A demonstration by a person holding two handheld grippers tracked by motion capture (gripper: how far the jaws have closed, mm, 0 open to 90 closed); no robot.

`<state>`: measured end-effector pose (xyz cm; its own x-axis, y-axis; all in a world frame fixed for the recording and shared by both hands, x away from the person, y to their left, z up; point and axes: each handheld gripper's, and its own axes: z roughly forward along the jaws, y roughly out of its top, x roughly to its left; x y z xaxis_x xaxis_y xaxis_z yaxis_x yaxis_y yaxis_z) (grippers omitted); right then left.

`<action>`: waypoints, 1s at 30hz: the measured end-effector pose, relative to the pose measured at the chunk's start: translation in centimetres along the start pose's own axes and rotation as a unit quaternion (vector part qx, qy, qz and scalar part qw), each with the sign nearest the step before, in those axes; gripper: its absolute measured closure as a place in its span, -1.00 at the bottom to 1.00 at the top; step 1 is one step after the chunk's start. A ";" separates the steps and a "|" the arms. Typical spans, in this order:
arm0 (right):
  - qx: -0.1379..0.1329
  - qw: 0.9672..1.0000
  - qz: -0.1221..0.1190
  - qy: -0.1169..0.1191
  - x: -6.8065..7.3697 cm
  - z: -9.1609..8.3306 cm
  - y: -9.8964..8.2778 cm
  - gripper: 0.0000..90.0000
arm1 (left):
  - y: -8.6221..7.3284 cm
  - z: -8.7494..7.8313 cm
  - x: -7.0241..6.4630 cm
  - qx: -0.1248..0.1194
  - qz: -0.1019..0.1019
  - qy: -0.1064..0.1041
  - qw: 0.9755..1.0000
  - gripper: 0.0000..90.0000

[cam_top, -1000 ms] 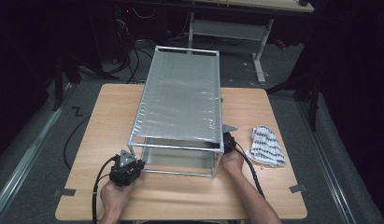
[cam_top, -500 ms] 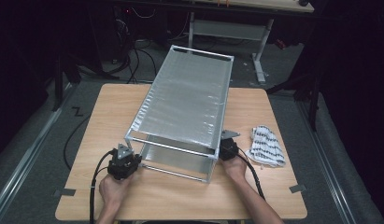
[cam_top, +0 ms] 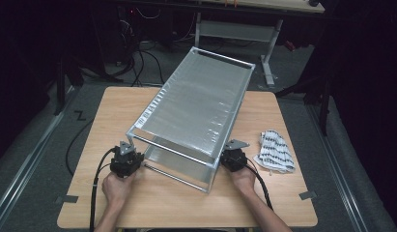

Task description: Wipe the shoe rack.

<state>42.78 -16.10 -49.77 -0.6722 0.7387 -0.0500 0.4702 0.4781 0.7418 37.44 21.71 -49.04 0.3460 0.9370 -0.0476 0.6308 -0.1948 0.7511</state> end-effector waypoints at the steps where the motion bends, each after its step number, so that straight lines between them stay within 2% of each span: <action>1: -0.002 1.000 -0.001 0.001 0.1 0.0 -0.1 1.00 | 0.1 0.1 0.2 0.001 0.001 0.002 1.000 0.79; 4: -0.004 1.000 0.001 0.005 0.5 -0.1 -0.2 1.00 | 0.1 0.3 0.6 -0.006 -0.007 0.006 1.000 0.79; 12: -0.003 1.000 -0.006 0.014 1.4 -0.1 -0.1 1.00 | 0.8 0.8 1.7 0.001 -0.013 0.019 1.000 0.79; 15: -0.001 1.000 -0.029 -0.001 1.9 -0.1 -0.1 1.00 | 0.8 0.9 1.8 -0.002 -0.016 0.020 1.000 0.79; 18: 0.001 0.999 -0.032 -0.001 2.0 -0.1 0.1 0.98 | 0.8 0.9 1.7 -0.001 -0.019 0.022 1.000 0.78; 23: 0.003 0.999 -0.048 -0.011 1.9 -0.6 0.2 0.70 | 0.8 1.0 1.8 0.006 -0.025 0.022 0.999 0.74; 26: -0.009 0.999 -0.033 -0.018 1.2 -1.3 0.0 0.51 | 0.7 1.2 1.9 0.017 -0.028 0.022 0.999 0.65; 30: -0.019 0.999 -0.012 -0.040 0.0 -2.8 -0.2 0.28 | 0.5 1.4 2.0 0.021 -0.035 0.026 0.999 0.55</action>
<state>41.09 -17.47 -48.05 -0.6344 0.7637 -0.1193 0.4320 0.4783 0.7646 39.40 23.04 -49.72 0.2635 0.9625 -0.0646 0.6811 -0.1382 0.7190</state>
